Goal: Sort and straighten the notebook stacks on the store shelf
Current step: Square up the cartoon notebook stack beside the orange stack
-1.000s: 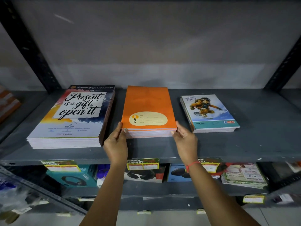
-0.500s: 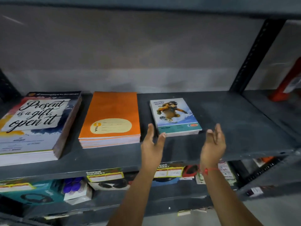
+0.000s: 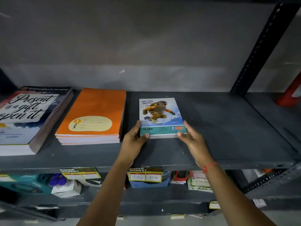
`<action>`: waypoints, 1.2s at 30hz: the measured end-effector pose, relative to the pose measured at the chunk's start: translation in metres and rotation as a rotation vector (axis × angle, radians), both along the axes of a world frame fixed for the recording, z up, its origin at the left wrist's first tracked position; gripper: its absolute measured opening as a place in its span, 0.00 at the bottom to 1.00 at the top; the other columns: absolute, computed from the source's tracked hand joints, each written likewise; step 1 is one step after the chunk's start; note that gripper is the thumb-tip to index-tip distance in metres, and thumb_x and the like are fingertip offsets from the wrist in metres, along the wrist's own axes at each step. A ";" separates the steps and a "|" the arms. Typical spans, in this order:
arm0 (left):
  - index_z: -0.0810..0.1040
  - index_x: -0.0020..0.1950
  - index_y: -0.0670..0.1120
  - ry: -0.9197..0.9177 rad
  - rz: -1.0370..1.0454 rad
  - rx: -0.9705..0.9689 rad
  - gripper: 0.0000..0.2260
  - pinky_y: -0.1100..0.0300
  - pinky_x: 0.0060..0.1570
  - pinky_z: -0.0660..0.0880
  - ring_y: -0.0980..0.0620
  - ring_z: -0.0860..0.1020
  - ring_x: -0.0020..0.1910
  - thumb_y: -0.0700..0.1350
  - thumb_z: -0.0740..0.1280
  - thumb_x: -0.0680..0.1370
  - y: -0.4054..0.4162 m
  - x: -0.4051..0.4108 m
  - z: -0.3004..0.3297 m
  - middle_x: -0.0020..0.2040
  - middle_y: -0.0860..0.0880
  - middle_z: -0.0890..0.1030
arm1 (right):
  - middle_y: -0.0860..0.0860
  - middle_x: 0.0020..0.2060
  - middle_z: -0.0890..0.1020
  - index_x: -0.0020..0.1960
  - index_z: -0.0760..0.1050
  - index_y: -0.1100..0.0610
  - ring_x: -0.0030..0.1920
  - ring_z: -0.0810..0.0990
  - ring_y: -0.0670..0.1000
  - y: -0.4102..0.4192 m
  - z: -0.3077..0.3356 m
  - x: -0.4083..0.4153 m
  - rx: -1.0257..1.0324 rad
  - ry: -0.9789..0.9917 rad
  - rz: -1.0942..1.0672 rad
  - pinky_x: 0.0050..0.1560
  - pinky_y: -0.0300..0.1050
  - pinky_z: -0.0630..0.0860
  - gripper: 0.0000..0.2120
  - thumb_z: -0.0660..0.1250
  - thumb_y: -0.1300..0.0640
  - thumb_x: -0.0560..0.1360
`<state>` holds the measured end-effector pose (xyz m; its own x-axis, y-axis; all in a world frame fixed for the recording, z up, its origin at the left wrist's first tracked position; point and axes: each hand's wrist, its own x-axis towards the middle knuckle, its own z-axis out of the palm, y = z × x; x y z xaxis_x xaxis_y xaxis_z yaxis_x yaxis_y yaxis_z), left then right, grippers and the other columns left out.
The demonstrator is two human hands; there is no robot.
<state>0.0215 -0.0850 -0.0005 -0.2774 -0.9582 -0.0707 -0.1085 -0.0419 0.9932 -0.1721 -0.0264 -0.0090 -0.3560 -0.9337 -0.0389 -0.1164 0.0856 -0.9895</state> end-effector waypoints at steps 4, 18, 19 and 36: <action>0.62 0.72 0.45 -0.026 -0.002 0.001 0.27 0.62 0.61 0.69 0.57 0.75 0.54 0.37 0.66 0.74 -0.003 0.008 0.001 0.60 0.52 0.76 | 0.47 0.60 0.78 0.74 0.58 0.54 0.57 0.76 0.43 0.003 -0.003 -0.007 0.010 0.080 0.041 0.47 0.20 0.72 0.29 0.63 0.62 0.76; 0.71 0.66 0.43 0.012 0.161 -0.005 0.22 0.62 0.58 0.74 0.53 0.76 0.56 0.38 0.68 0.73 -0.005 -0.002 -0.008 0.62 0.48 0.77 | 0.49 0.58 0.78 0.71 0.64 0.56 0.55 0.77 0.44 -0.005 -0.009 -0.008 -0.009 0.101 -0.077 0.46 0.22 0.73 0.25 0.64 0.62 0.76; 0.71 0.66 0.43 0.009 0.171 -0.005 0.22 0.59 0.60 0.74 0.52 0.76 0.56 0.38 0.68 0.73 -0.005 -0.003 -0.008 0.63 0.47 0.77 | 0.50 0.59 0.79 0.71 0.65 0.57 0.55 0.77 0.44 -0.006 -0.009 -0.007 -0.012 0.112 -0.091 0.48 0.24 0.73 0.24 0.64 0.62 0.76; 0.62 0.72 0.47 -0.308 0.159 -0.212 0.28 0.62 0.61 0.69 0.56 0.75 0.55 0.37 0.67 0.74 -0.004 -0.006 -0.012 0.63 0.45 0.78 | 0.53 0.61 0.80 0.74 0.59 0.55 0.58 0.79 0.51 -0.003 -0.007 -0.002 0.021 0.265 -0.068 0.61 0.45 0.74 0.30 0.65 0.61 0.75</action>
<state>0.0158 -0.0886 -0.0126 -0.1211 -0.9897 0.0767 -0.4109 0.1203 0.9037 -0.1743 -0.0299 -0.0164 -0.4185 -0.9071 0.0446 -0.3645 0.1228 -0.9231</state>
